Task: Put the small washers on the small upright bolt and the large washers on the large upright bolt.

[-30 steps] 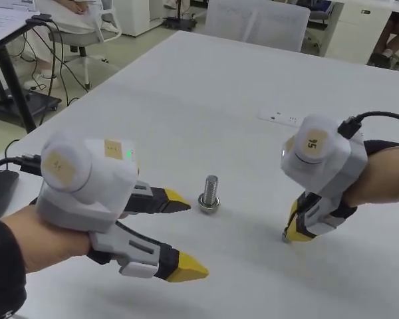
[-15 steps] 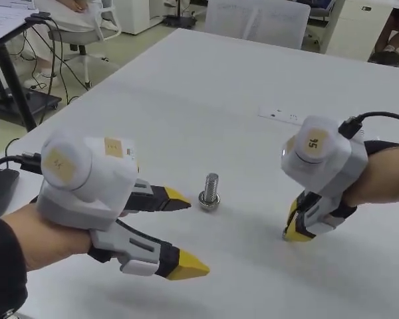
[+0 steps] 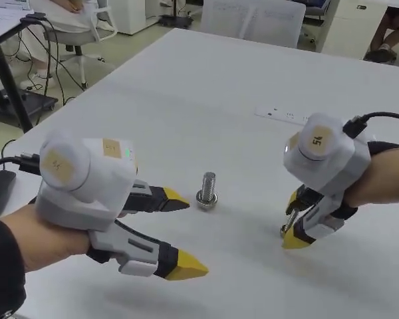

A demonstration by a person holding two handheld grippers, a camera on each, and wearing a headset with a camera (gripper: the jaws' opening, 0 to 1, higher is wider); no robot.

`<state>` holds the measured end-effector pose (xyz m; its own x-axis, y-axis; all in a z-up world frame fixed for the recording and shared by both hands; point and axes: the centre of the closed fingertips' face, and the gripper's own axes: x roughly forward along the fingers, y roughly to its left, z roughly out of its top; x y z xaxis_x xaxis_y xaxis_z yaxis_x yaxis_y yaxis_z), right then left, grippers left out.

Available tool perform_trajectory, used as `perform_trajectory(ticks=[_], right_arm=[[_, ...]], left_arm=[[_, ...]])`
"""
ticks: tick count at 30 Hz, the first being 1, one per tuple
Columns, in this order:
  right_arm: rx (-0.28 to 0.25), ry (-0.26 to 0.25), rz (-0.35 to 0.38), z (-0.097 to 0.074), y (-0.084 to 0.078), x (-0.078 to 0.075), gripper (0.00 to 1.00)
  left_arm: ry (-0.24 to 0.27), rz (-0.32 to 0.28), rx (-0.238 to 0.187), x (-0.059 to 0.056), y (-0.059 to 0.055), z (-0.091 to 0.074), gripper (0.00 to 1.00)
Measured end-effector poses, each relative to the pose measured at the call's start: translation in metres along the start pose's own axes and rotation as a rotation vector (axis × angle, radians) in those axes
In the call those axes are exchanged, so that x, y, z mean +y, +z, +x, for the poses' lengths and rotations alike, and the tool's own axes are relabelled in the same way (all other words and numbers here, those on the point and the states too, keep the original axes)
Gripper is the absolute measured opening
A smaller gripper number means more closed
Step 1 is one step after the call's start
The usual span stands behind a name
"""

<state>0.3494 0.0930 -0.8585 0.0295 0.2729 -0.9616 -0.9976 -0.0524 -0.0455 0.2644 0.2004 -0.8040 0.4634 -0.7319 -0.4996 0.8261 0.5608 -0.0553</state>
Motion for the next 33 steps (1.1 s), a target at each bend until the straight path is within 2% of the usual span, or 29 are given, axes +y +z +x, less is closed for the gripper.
perform_trajectory(ticks=[3,6,8,14,16,22,25,33], right_arm=[[-0.004,-0.007,0.01,-0.001,-0.001,0.0,0.44],[-0.021,-0.022,0.008,-0.003,-0.002,-0.001,0.54],[-0.03,-0.03,0.011,-0.004,-0.003,-0.001,0.57],[-0.09,-0.063,0.03,-0.005,-0.002,-0.003,0.79],[-0.097,-0.073,0.029,-0.006,-0.003,-0.003,0.84],[-0.17,-0.111,0.063,-0.009,-0.001,-0.005,1.0],[-0.227,-0.147,0.08,-0.014,0.003,-0.007,1.0],[-0.294,-0.16,0.136,-0.022,0.002,0.0,1.0]], left_arm=[[0.0,0.001,0.001,0.0,0.0,0.0,0.6],[-0.002,0.001,0.002,0.0,0.0,0.001,0.6],[-0.002,0.001,0.003,-0.001,0.0,0.001,0.6],[-0.004,0.0,0.007,-0.001,-0.001,0.002,0.6],[-0.004,0.001,0.007,-0.001,-0.001,0.002,0.6],[-0.005,-0.001,0.008,-0.001,-0.001,0.002,0.61],[-0.004,-0.003,0.007,-0.001,-0.001,0.001,0.61],[-0.006,-0.004,0.007,-0.001,-0.001,0.001,0.62]])
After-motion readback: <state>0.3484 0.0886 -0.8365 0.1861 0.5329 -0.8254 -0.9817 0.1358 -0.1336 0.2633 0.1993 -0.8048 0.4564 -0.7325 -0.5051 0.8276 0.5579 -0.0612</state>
